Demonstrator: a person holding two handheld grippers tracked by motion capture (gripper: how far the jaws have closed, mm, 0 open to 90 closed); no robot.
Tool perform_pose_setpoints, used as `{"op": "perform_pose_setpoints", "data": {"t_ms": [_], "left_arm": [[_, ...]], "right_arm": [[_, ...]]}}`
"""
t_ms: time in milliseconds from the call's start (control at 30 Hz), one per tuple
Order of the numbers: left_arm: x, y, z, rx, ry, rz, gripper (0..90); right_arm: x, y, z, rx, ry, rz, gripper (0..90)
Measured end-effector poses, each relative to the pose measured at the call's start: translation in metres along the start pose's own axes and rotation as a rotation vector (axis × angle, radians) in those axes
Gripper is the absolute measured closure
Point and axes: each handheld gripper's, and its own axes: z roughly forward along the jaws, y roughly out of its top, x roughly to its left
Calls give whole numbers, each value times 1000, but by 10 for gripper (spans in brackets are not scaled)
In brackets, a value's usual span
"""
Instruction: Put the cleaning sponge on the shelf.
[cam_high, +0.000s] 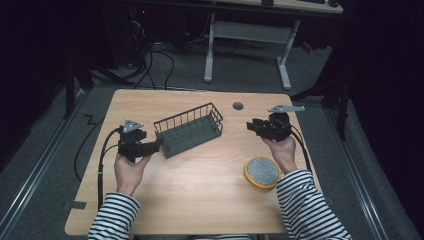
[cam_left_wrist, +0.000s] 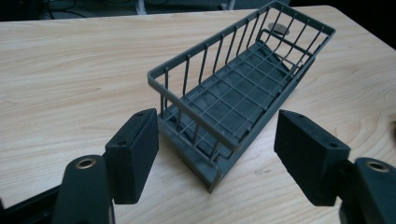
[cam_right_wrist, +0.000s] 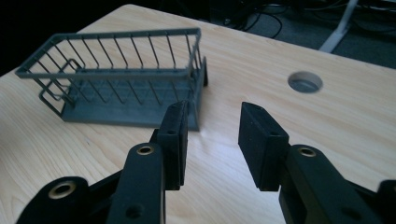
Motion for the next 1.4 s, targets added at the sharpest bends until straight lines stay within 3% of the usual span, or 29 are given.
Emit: {"op": "perform_pose_setpoints", "data": {"t_ms": [100,300,433,533,700,800,967,1267,1400], "left_arm": [[2,4,7,16,9,-10,314],[8,7,18,35,25,-44,326],[9,8,21,39,30,-48,329],[10,9,25,45,38,-54,336],[11,9,29,55,51,-50,346],[11,8,32,58,57,-48,352],[13,7,35,64,64,-40,357],[10,6,39,80,40,-33,394],[6,4,40,93,38,-5,417]], "right_arm": [[5,11,11,6,17,1,624],[15,29,38,39,7,-37,610],[18,35,52,61,6,-33,605],[24,41,71,91,-7,-42,592],[28,44,88,119,-30,-42,583],[28,45,102,136,-53,-22,567],[28,46,111,141,-63,-6,562],[27,43,123,191,-69,4,574],[25,41,122,185,-43,23,612]]}}
